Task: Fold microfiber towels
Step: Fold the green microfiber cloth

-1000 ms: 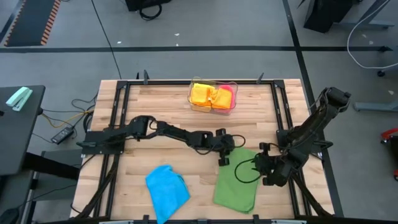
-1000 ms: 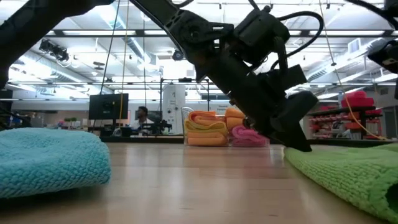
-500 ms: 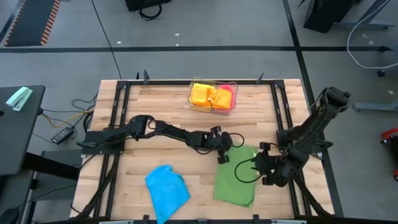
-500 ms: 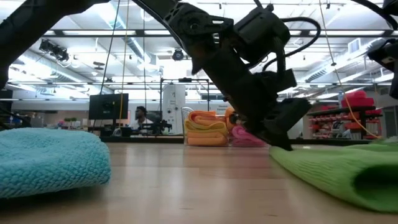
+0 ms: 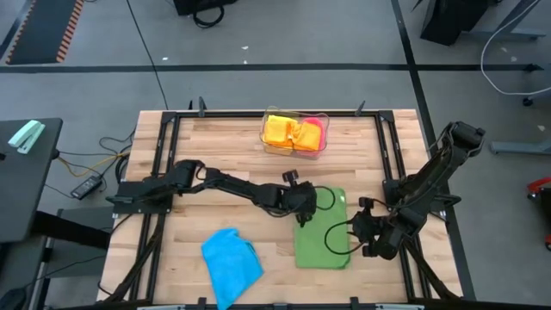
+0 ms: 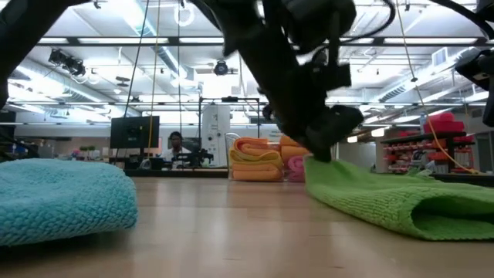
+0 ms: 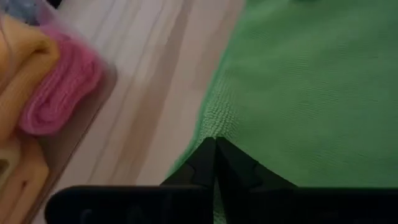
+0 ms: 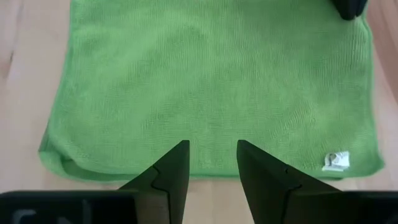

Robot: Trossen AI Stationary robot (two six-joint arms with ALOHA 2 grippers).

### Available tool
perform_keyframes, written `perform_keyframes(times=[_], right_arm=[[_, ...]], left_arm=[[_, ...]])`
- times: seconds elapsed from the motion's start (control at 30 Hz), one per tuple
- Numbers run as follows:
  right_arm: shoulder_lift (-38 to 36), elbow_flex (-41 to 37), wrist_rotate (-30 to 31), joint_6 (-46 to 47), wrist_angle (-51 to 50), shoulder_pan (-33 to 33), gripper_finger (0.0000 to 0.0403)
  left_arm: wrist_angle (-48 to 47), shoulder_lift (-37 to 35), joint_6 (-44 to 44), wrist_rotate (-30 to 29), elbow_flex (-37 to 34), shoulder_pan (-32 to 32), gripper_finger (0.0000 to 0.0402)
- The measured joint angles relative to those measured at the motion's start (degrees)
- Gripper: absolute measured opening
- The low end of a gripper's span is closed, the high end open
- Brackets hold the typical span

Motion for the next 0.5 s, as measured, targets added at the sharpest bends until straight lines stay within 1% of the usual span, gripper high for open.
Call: perform_keyframes(times=[0.17,0.3,0.37,0.5], right_arm=[[0.66,-0.01,0.19,-0.70,1.05,-0.02,0.0142],[0.68,-0.02,0.37,-1.38,1.55,0.00,0.0142],[0.68,-0.02,0.37,-1.51,1.55,-0.02,0.0143],[0.68,-0.02,0.37,-1.84,2.29,0.00,0.0143]], left_arm=[[0.48,-1.50,4.63,-0.45,0.06,-1.88,0.0024],[-0.93,-1.64,5.75,-0.82,0.06,-2.71,0.0028],[-2.01,-1.64,5.02,-1.69,0.06,-2.90,0.0041],[-2.54,-1.64,3.87,-4.39,0.07,-2.28,0.0081]])
